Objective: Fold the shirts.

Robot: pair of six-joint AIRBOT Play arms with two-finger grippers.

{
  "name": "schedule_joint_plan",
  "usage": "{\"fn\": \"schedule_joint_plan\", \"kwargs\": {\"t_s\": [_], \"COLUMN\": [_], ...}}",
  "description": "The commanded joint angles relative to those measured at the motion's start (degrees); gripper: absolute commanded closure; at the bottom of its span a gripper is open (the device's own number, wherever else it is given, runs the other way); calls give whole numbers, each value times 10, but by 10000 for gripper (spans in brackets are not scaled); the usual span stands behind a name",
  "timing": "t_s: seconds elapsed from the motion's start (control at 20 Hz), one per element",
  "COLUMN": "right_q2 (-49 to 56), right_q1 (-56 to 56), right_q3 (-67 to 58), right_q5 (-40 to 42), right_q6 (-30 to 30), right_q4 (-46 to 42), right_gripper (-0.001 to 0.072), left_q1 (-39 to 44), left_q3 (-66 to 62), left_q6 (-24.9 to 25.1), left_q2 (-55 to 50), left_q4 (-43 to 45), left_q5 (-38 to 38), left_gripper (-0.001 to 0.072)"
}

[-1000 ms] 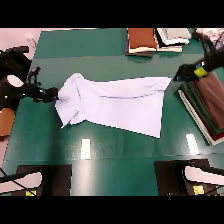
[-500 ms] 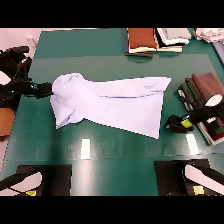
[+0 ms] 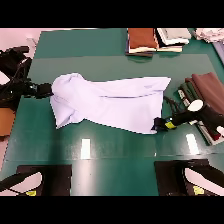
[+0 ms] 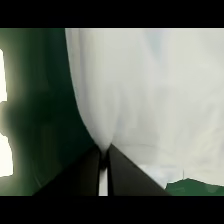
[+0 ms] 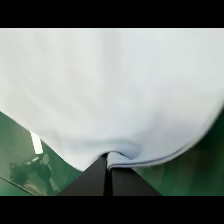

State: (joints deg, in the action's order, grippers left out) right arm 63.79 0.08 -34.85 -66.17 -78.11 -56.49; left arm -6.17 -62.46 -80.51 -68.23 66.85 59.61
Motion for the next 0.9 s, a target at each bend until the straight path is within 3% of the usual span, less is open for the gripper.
{"fn": "schedule_joint_plan", "kwargs": {"t_s": [0.0, 0.45, 0.7, 0.85], "right_q2": [-19, -198, -216, -187], "right_q1": [22, -113, -248, -271], "right_q3": [-81, -531, -706, -776], "right_q5": [-9, -15, -44, -92], "right_q6": [0, 2, 2, 2], "right_q4": [-8, -67, -65, -64], "right_gripper": [694, 695, 694, 694], "left_q1": [0, 0, 0, 0], "left_q3": [-20, -355, -509, -551], "left_q6": [0, -6, -50, -61], "left_q2": [44, 272, 303, 301], "left_q4": [3, 3, 2, 2], "left_q5": [0, -10, -14, -18], "left_gripper": [679, 679, 680, 680]}}
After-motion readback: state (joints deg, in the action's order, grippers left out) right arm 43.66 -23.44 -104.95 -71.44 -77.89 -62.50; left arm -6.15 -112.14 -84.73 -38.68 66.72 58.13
